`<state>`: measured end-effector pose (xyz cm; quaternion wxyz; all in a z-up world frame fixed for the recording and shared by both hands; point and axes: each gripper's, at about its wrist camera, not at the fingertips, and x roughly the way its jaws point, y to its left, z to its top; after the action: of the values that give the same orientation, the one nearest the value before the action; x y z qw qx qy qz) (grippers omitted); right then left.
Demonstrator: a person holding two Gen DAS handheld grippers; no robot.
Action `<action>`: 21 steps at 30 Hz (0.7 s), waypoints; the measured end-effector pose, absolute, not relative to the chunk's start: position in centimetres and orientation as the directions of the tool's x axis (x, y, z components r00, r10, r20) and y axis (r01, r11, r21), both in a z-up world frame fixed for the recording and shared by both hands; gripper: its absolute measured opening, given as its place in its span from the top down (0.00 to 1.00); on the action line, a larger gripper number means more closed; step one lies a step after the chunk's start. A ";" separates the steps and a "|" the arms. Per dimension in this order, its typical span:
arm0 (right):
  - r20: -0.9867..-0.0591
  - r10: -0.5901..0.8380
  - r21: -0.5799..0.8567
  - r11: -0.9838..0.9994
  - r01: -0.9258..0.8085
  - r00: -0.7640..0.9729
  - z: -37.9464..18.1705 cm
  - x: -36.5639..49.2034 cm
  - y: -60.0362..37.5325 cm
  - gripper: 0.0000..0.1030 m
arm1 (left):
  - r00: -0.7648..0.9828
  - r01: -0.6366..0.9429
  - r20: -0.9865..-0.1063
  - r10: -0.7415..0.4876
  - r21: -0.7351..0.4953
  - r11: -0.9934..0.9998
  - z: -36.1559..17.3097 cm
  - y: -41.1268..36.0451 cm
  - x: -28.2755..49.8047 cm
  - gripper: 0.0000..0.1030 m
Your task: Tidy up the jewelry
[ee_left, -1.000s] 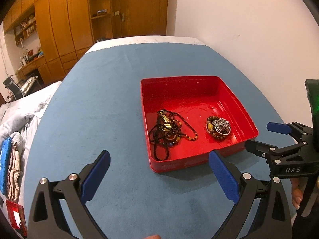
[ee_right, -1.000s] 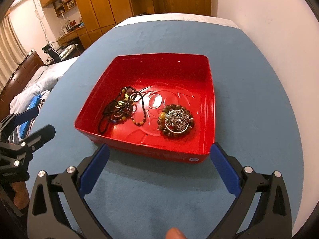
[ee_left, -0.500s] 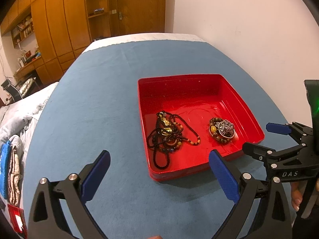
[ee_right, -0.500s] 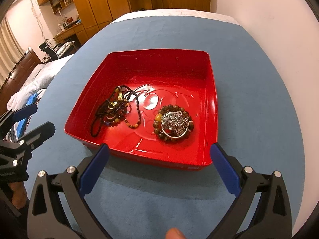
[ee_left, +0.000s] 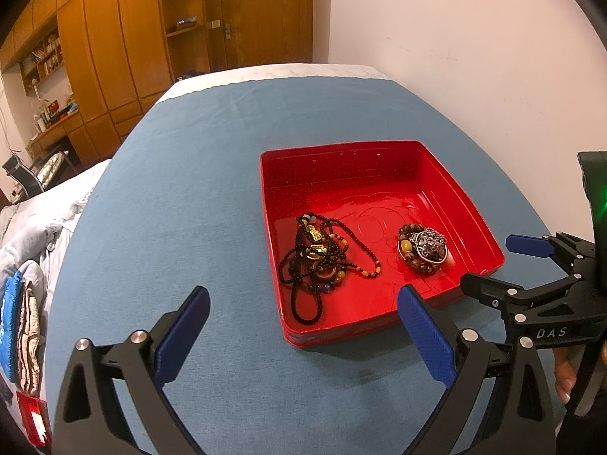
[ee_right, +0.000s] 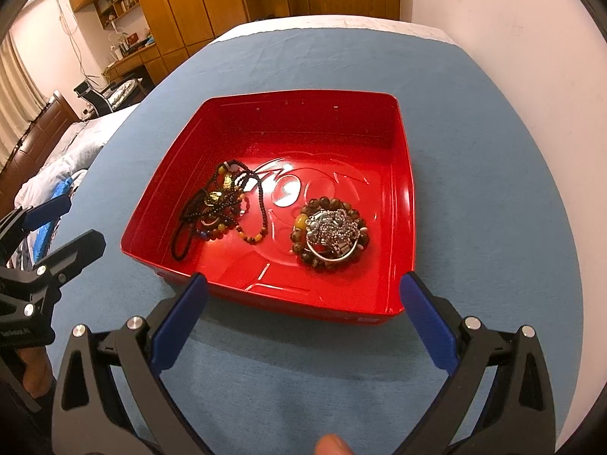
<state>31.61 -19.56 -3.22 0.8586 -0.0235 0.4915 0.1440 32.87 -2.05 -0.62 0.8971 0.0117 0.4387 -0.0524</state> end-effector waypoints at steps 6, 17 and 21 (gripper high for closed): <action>-0.849 0.222 0.099 0.958 -0.270 0.478 -3.1 31.5 -19.5 0.03 | 0.610 0.103 -0.788 -0.081 -0.023 0.994 -0.6 -2.1 32.8 0.04; -0.849 0.223 0.100 0.958 -0.270 0.479 -3.1 31.5 -19.5 0.03 | 0.610 0.105 -0.788 -0.083 -0.023 0.994 -0.7 -2.1 32.8 0.04; -0.849 0.224 0.101 0.958 -0.269 0.479 -3.1 31.5 -19.6 0.03 | 0.609 0.105 -0.789 -0.082 -0.022 0.994 -0.7 -2.1 32.7 0.04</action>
<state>31.47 -19.55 -3.09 0.8596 -0.0228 0.4899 0.1433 32.75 -2.11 -0.74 0.8969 0.0130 0.4389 -0.0519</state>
